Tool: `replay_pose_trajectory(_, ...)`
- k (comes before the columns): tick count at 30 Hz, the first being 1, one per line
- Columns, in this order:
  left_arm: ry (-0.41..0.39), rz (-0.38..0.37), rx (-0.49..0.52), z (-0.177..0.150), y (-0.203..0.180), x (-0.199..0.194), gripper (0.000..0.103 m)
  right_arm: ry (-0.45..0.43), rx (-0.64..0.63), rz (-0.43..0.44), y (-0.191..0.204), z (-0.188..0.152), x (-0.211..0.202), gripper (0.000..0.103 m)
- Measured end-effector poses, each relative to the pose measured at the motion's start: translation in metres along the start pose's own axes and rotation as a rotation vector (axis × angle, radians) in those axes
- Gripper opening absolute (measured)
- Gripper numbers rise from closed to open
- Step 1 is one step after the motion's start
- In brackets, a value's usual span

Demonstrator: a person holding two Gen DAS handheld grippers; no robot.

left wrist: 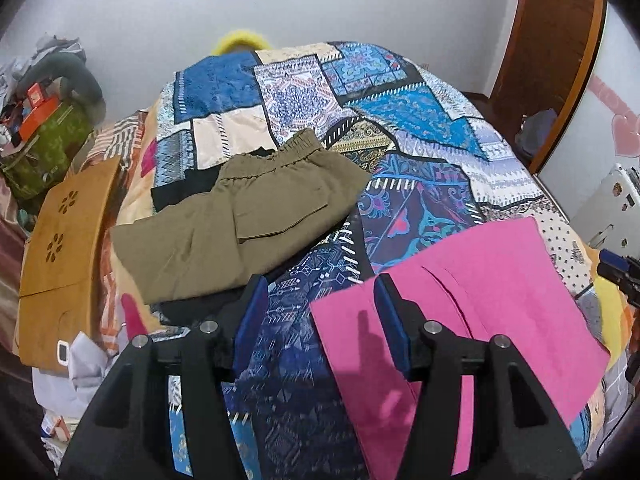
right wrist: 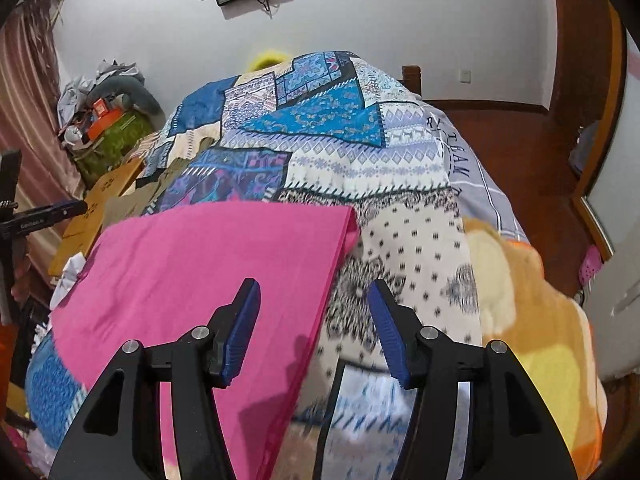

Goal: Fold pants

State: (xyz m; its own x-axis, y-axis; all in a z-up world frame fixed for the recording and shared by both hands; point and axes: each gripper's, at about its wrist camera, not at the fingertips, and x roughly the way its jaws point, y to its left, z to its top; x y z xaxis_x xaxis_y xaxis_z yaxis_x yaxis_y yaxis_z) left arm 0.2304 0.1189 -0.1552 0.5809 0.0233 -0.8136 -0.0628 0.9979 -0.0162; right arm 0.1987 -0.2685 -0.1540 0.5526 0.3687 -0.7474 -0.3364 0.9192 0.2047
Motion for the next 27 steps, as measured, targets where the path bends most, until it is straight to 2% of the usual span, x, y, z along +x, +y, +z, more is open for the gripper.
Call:
replay_pose_trajectory(11,0.161,-0.064,-0.059,-0.006,0.003,0.066,0.055,0.066,0.091,0.065,-0.027,0.034,0.077,0.052)
replay_pose_trajectory(14,0.183,-0.1,-0.077,-0.01,0.0,0.072,0.055,0.096,0.119,0.075,-0.032,0.035,0.101,0.052)
replay_pose_trajectory(18,0.178,-0.095,-0.057,-0.012,-0.007,0.072,0.053,0.133,0.128,0.104,-0.033,0.036,0.121,0.051)
replay_pose_trajectory(19,0.161,-0.086,-0.038,-0.012,-0.01,0.071,0.048,0.139,0.125,0.108,-0.032,0.036,0.125,0.048)
replay_pose_trajectory(21,0.124,-0.043,0.021,-0.015,-0.02,0.066,0.039,0.154,0.115,0.122,-0.03,0.036,0.13,0.033)
replay_pose_trajectory(23,0.098,0.0,0.066,-0.019,-0.028,0.062,0.028,0.159,0.098,0.126,-0.027,0.034,0.132,0.023)
replay_pose_trajectory(25,0.079,0.058,0.11,-0.022,-0.035,0.06,0.025,0.164,0.056,0.094,-0.022,0.034,0.133,0.017)
replay_pose_trajectory(26,0.077,0.096,0.122,-0.024,-0.037,0.061,0.014,0.165,0.02,0.069,-0.018,0.034,0.133,0.012)
replay_pose_trajectory(27,0.084,0.128,0.129,-0.025,-0.037,0.064,0.014,0.167,-0.001,0.047,-0.015,0.034,0.133,0.01)
